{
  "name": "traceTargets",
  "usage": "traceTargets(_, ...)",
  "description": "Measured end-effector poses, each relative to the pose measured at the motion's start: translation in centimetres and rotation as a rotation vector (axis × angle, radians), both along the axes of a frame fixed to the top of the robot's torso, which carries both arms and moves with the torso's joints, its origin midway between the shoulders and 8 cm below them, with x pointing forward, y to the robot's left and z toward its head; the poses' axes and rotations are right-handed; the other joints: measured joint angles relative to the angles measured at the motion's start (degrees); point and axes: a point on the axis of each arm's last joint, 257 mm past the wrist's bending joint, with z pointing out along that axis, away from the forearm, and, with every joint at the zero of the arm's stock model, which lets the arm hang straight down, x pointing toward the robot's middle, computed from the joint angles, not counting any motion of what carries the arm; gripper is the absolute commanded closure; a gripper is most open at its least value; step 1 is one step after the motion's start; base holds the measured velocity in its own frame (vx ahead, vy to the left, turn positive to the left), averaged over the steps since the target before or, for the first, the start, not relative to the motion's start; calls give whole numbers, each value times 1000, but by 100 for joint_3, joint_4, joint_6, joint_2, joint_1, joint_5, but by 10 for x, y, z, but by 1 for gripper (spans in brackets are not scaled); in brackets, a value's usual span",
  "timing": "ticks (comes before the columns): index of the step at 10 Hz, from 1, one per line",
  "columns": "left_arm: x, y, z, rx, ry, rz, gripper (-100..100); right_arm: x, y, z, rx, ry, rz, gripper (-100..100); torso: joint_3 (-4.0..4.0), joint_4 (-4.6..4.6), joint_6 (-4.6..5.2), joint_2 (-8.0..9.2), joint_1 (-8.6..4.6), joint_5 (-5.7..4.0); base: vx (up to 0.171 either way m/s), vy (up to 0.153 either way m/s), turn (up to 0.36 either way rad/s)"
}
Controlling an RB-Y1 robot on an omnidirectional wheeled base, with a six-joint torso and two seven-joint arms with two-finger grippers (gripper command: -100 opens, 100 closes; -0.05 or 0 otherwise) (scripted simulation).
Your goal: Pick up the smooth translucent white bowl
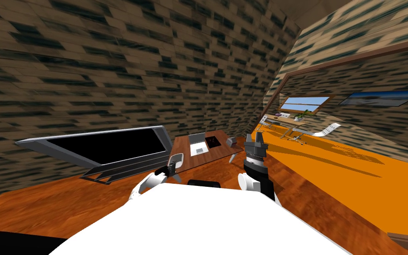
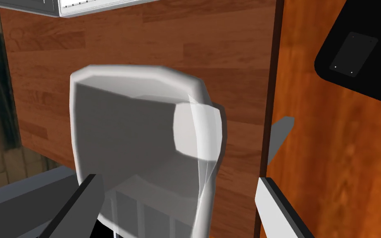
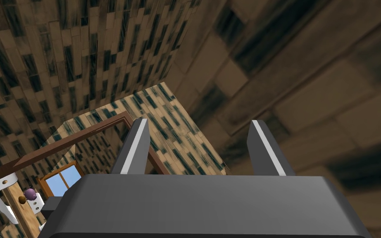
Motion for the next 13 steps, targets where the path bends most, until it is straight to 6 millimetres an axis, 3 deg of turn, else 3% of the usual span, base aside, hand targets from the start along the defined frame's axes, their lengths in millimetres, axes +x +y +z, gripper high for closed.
traceTargets(5, -27, 42, -22, 62, 140, 29, -100, 0, 0, 0, 0, 0, 0, 0, 5, 2, 0, 8, 7, 2, 23, -31, -14)
traceTargets(6, -28, 43, -23, 63, 144, 31, 0, 0, 0, 0, 0, 0, 0, 0, 7, 2, -1, 13, 11, 2, 0, 0, 0)
traceTargets(7, -28, 42, -23, 63, 144, 31, -100, 0, 0, 0, 0, 0, 0, 0, 10, 3, -1, 17, 14, 3, 57, -79, -6)
traceTargets(10, -38, 74, -30, 67, 183, 71, -100, 0, 0, 0, 0, 0, 0, 0, 2, 0, -2, 5, -3, -1, 34, -50, 5)
traceTargets(13, -46, 73, -37, 64, 209, 37, -100, 0, 0, 0, 0, 0, 0, 0, 12, 4, -1, 21, 20, 4, -4, 10, -2)
